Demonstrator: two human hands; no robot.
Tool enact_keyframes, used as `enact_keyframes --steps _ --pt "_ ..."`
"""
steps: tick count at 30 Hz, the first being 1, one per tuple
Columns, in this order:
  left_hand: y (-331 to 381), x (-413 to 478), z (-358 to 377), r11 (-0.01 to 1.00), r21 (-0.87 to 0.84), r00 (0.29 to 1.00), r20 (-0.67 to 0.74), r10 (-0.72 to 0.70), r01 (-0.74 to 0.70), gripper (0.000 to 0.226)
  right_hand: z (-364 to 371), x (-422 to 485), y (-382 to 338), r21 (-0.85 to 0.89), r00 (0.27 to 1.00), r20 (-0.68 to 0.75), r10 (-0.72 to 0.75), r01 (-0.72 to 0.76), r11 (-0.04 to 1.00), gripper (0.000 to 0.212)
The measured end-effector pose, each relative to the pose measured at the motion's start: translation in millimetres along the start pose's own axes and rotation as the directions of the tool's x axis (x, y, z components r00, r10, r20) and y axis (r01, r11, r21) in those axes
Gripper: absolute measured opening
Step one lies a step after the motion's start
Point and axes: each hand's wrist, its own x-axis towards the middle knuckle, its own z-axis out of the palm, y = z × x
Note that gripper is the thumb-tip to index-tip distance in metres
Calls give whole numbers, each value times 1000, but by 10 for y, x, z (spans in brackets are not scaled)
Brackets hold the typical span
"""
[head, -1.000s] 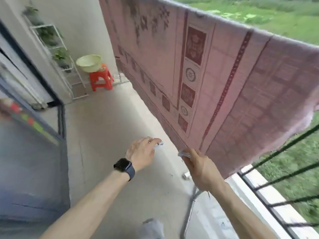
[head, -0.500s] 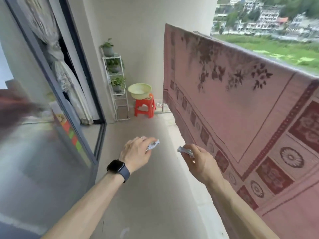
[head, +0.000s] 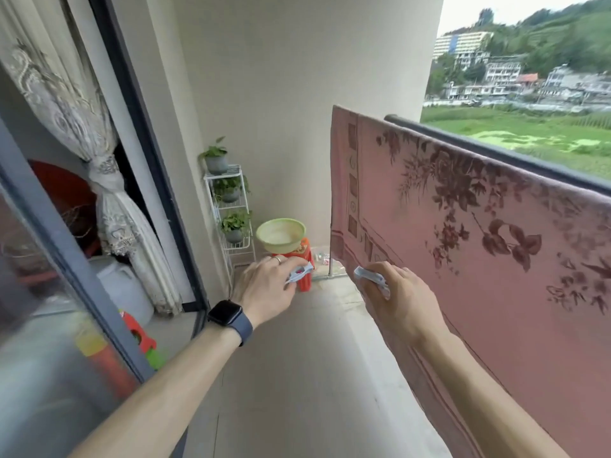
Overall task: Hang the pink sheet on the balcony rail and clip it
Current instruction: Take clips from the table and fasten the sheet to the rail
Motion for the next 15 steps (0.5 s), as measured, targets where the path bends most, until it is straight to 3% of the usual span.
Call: enact_keyframes --steps 2,6,15 --pt "-213 489 38 1000 22 1000 -29 12 -11 44 182 534 43 26 999 -36 -27 27 999 37" --pt "-609 1458 49 999 43 997 -74 0 4 45 531 1620 189 66 996 -77 -50 55 996 20" --pt "-1671 3433 411 998 26 993 -102 -58 61 43 1345 3695 532 34 994 -71 -85 88 996 18"
